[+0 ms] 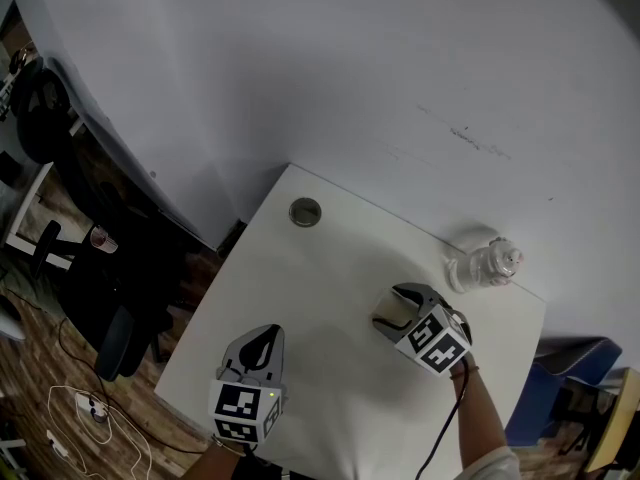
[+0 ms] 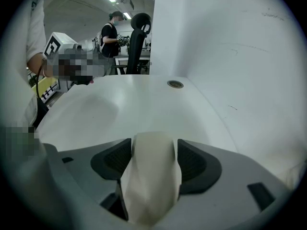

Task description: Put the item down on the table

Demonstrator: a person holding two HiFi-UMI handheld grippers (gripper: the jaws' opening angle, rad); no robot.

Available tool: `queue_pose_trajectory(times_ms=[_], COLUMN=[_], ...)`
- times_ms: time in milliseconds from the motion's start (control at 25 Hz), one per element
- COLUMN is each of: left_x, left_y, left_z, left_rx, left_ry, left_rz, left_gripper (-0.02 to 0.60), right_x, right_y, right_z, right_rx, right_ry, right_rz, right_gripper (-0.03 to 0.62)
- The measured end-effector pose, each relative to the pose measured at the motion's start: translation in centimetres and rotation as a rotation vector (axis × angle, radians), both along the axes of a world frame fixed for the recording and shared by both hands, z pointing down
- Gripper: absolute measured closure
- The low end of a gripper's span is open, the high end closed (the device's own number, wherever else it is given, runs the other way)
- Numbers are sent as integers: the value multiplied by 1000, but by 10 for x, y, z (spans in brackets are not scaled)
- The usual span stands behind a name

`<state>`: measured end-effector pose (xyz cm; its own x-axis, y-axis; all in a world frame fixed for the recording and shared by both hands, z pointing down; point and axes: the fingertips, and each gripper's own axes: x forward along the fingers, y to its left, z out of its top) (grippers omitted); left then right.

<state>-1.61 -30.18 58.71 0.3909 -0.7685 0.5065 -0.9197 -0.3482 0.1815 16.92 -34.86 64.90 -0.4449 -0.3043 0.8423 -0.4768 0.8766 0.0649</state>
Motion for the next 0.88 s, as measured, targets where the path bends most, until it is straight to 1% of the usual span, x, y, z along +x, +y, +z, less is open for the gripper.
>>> queue_pose_trajectory(times_ms=[400,600,760,880], left_x=[-6,-1,5,10], left_y=[7,10,12,17], left_z=[-8,-19,-31,-43], left_rx=[16,35,61,84], left_ry=[4,14,23,32], left_rz=[-3,9,21,34], left_gripper=[565,565,565,565], right_x=[1,6,15,20], right_y=[-3,2,8,14], right_z=[-20,-37,-51,-69], right_rx=[57,87,128,149], right_ry=[-22,-52,-72,-128], right_rz=[73,136,231,335], right_gripper=[289,289,290,290])
